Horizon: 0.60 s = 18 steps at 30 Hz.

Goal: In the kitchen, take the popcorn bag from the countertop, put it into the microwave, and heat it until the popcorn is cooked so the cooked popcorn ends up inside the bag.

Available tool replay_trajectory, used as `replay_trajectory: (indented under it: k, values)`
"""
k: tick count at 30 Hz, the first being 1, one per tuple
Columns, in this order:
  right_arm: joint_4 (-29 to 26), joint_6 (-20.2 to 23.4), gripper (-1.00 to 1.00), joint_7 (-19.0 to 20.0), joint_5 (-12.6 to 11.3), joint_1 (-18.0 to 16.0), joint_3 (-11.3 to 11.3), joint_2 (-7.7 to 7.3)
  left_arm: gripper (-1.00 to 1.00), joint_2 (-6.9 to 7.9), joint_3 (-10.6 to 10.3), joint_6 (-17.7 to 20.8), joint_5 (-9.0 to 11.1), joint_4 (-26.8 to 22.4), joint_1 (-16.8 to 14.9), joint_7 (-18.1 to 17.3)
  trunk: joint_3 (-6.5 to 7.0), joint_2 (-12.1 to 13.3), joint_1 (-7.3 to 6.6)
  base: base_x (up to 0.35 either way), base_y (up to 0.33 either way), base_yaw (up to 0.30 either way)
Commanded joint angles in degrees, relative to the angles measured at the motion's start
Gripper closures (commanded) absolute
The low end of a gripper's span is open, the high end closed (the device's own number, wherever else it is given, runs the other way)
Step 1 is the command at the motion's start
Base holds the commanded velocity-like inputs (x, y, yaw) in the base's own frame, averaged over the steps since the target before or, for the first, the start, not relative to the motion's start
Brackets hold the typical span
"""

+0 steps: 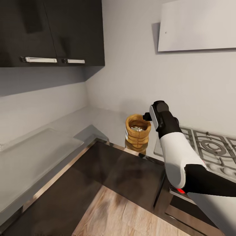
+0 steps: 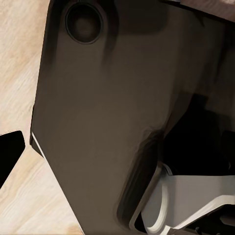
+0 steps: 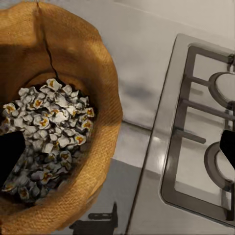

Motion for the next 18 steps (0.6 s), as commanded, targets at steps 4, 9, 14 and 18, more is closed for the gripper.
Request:
replay_trajectory:
  k: [4, 9, 14, 18]
  values:
    - [-0.05, 0.25, -1.00, 0.31, 0.53, -0.04, -0.22, 0.07, -1.00, -0.01, 0.02, -0.06, 0.28, -0.03, -0.01, 0.03, -0.06, -0.03, 0.00, 0.000, 0.000, 0.195]
    - [-0.07, 0.25, -1.00, 0.25, 0.87, -0.04, -0.22, 0.07, -1.00, -0.01, 0.02, -0.06, 0.28, -0.03, -0.01, 0.03, -0.06, -0.03, 0.00, 0.000, 0.000, 0.018]
    - [0.01, 0.25, -1.00, -3.77, 0.87, -0.04, -0.28, 0.07, -1.00, -0.01, 0.02, -0.06, 0.27, -0.03, -0.01, 0.03, -0.06, -0.03, 0.00, 0.000, 0.000, 0.001]
    - [0.21, 0.25, -1.00, -4.78, 0.69, -0.04, -0.30, 0.07, -1.00, -0.01, 0.02, -0.06, 0.29, -0.03, -0.01, 0.03, -0.06, -0.03, 0.00, 0.000, 0.000, 0.000]
